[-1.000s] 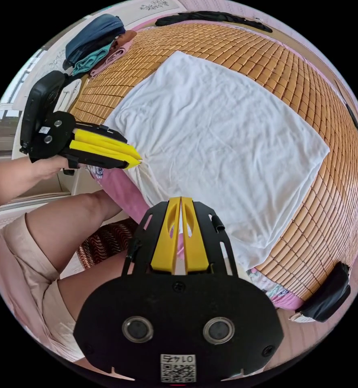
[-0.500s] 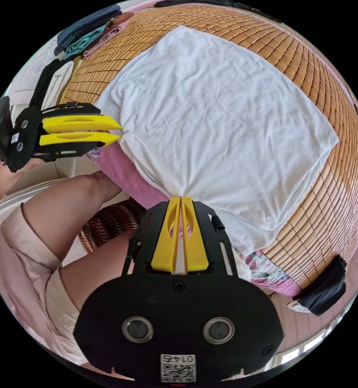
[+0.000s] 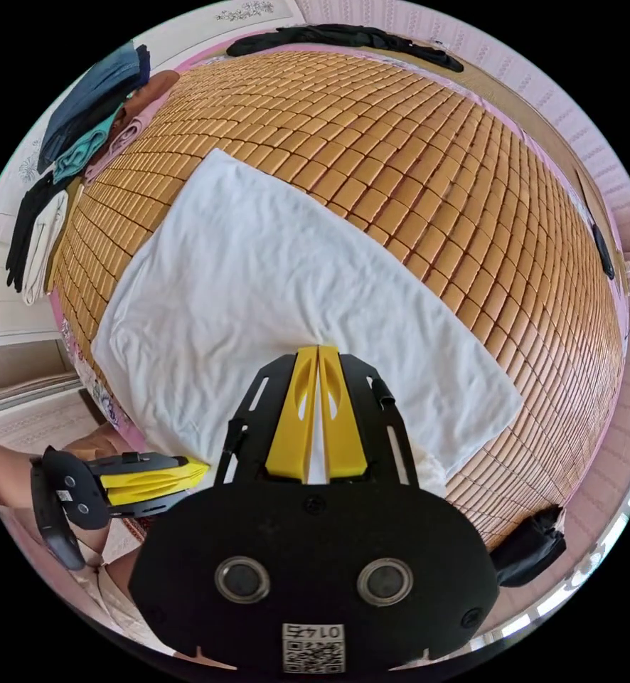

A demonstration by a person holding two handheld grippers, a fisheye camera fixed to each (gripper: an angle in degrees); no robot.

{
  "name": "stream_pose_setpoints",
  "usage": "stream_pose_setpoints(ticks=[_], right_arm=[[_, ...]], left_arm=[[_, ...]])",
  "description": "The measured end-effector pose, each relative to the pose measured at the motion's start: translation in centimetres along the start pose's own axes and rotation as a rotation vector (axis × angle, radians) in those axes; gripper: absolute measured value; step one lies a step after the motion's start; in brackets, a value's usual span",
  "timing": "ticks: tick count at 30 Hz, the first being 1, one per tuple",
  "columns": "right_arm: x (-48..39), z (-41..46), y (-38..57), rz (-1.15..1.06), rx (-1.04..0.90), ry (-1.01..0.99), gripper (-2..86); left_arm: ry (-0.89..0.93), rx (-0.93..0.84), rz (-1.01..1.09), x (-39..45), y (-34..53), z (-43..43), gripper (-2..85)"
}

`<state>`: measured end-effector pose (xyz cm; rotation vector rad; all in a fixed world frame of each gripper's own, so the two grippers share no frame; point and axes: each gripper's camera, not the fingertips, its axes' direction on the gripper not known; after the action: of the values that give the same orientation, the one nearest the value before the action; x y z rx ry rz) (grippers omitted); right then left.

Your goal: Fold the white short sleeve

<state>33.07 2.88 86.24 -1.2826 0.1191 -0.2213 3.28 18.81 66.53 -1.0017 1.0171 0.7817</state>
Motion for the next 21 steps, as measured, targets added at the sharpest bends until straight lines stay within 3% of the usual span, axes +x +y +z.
stream_pose_setpoints(ticks=[11, 16, 21], right_arm=[[5.9, -1.4, -2.8, 0.045, 0.073, -0.036, -0.2], [10.2, -4.3, 9.9, 0.326, 0.339, -0.112, 1.5], [12.0, -2.6, 22.3, 0.631, 0.223, -0.113, 13.2]], left_arm=[[0.054, -0.008, 0.011, -0.4, 1.8, 0.2, -0.5], [0.128, 0.091, 0.035, -0.9, 1.6, -2.8, 5.1], [0.183, 0.171, 0.061, -0.5, -0.7, -3.0, 12.3]])
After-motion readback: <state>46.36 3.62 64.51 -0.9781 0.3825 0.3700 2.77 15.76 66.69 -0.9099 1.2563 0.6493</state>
